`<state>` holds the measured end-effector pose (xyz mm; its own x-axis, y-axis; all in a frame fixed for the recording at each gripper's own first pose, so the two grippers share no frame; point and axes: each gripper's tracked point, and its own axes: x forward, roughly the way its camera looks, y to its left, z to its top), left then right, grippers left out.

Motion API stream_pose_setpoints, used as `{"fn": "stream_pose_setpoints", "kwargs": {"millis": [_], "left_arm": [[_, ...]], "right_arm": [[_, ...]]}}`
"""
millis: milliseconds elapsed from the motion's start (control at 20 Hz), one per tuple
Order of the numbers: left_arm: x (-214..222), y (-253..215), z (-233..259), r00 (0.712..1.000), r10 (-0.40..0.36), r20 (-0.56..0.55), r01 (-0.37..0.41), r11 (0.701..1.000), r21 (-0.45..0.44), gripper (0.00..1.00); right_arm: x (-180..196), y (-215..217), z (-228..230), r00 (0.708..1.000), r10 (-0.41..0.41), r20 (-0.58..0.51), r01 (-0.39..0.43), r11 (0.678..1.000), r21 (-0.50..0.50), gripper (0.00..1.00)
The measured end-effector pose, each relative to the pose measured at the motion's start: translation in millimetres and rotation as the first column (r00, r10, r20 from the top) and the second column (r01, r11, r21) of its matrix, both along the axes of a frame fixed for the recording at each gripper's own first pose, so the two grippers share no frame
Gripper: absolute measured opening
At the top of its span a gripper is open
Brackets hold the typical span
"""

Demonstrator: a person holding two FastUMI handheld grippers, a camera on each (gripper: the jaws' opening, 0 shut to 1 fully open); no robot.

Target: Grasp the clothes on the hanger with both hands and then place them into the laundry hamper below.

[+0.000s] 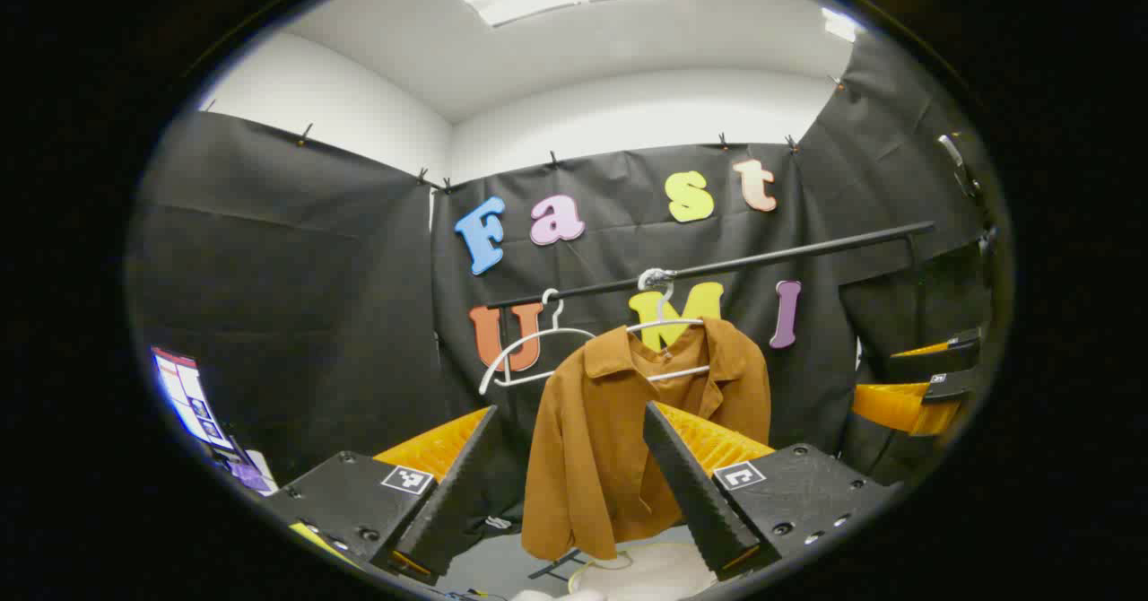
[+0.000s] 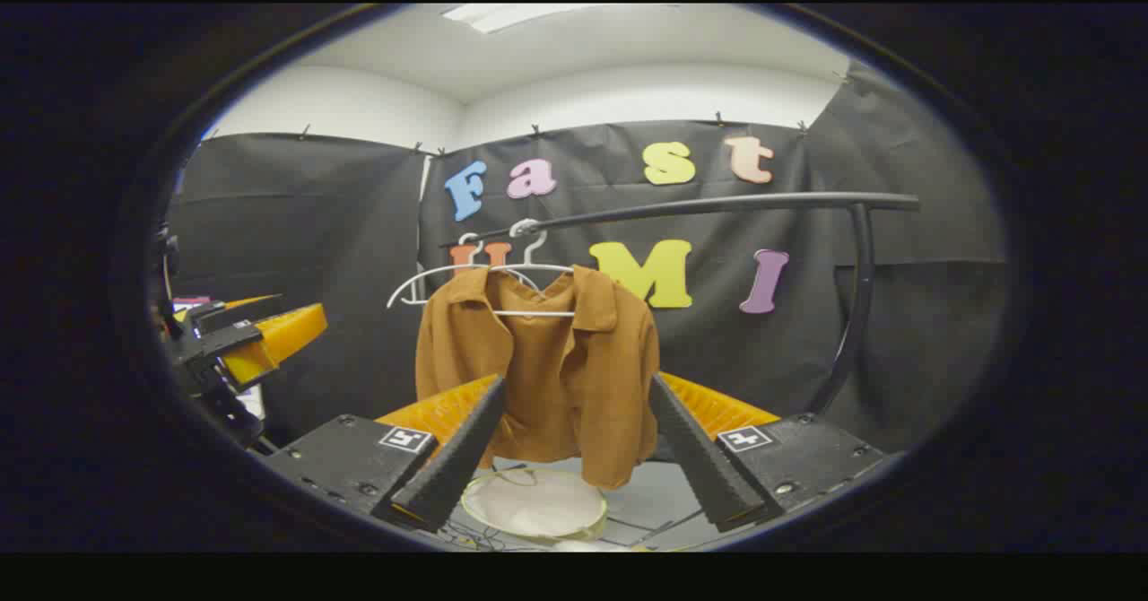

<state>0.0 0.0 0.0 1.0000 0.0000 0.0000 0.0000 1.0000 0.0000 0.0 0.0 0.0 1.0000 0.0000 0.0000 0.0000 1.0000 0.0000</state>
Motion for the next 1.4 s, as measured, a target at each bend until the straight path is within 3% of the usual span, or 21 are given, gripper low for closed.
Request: {"fn": "stream_pose_setpoints", "kwargs": {"millis": [550,850,1100,1400], "left_arm": [[4,-4,-20,0.998,-0.052,-0.028,0.051,0.998,-0.028,0.99],[14,-9,-25,0.999,-0.011,-0.045,0.01,1.0,-0.026,0.99],[39,-37,-36,0.998,-0.016,-0.053,0.016,1.0,-0.003,0.98],[96,-70,-62,0.998,-0.041,-0.05,0.042,0.999,0.007,0.99]], "right_arm": [[9,3,-10,0.999,-0.037,-0.008,0.037,0.999,-0.007,1.0],[27,-2,-21,0.999,-0.013,-0.03,0.013,1.0,-0.004,1.0],[67,-13,-39,0.999,0.014,-0.047,-0.015,1.0,-0.011,1.0],[144,-24,-60,0.993,0.081,-0.088,-0.081,0.997,-0.001,1.0]]}}
